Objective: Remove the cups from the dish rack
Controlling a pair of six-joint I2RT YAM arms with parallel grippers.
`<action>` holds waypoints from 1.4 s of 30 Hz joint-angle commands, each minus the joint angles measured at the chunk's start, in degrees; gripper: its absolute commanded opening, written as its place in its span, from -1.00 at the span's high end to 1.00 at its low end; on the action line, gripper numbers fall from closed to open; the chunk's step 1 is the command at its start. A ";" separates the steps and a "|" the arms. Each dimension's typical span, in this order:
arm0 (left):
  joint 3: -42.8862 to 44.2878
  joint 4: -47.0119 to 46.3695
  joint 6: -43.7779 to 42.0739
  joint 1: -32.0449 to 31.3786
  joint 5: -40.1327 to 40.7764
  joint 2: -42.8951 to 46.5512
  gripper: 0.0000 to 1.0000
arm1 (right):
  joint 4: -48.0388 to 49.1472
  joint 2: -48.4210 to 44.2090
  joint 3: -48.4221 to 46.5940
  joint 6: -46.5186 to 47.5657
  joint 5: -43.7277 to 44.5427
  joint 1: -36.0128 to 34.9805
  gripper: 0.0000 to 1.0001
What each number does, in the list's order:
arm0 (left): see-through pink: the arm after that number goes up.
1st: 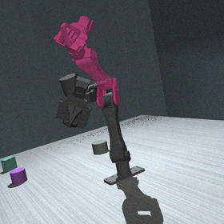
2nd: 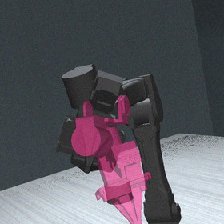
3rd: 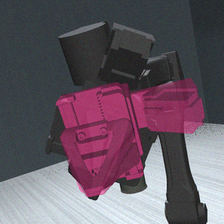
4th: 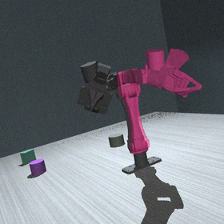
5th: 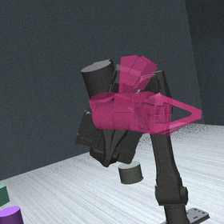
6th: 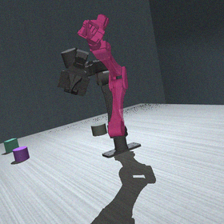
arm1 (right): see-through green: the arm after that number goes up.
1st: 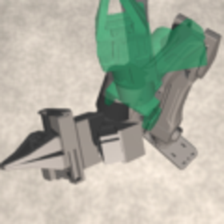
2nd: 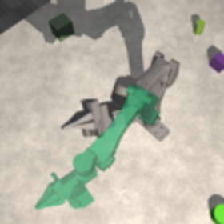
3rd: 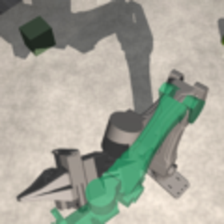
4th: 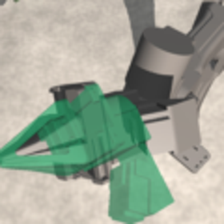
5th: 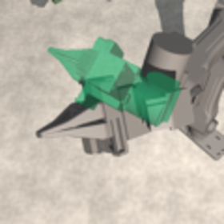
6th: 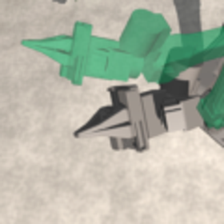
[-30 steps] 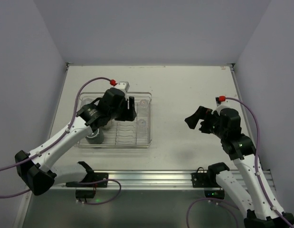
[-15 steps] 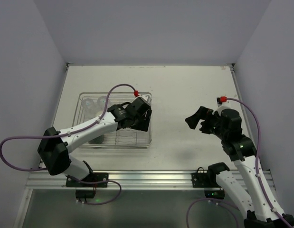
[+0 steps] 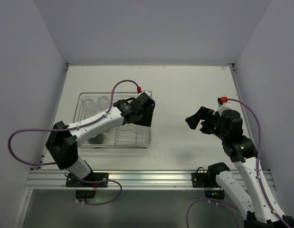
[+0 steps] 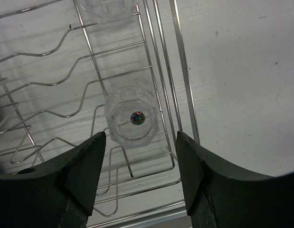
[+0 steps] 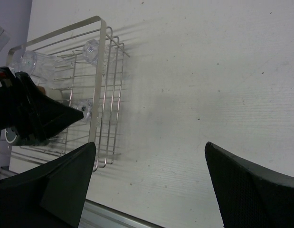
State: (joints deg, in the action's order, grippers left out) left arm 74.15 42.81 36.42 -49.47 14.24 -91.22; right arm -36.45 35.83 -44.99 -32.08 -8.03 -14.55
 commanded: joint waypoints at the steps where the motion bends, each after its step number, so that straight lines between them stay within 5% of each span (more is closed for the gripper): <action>1: 0.21 -1.68 0.67 2.19 0.35 0.17 -0.29 | 0.41 -0.94 -0.45 0.08 0.91 0.22 -0.98; 32: -0.58 -2.29 0.84 2.45 0.26 -5.64 -0.33 | 2.96 -0.50 1.40 0.35 0.47 0.13 -0.98; 42: 0.03 -1.50 0.93 2.45 1.14 -7.57 0.06 | 3.05 -0.24 1.40 0.35 0.39 0.13 -0.98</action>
State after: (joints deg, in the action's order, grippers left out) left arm 73.67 41.19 36.42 -47.00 13.98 -97.19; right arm -35.16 35.59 -43.72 -32.05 -8.08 -14.55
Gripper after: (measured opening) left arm 0.542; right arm 0.989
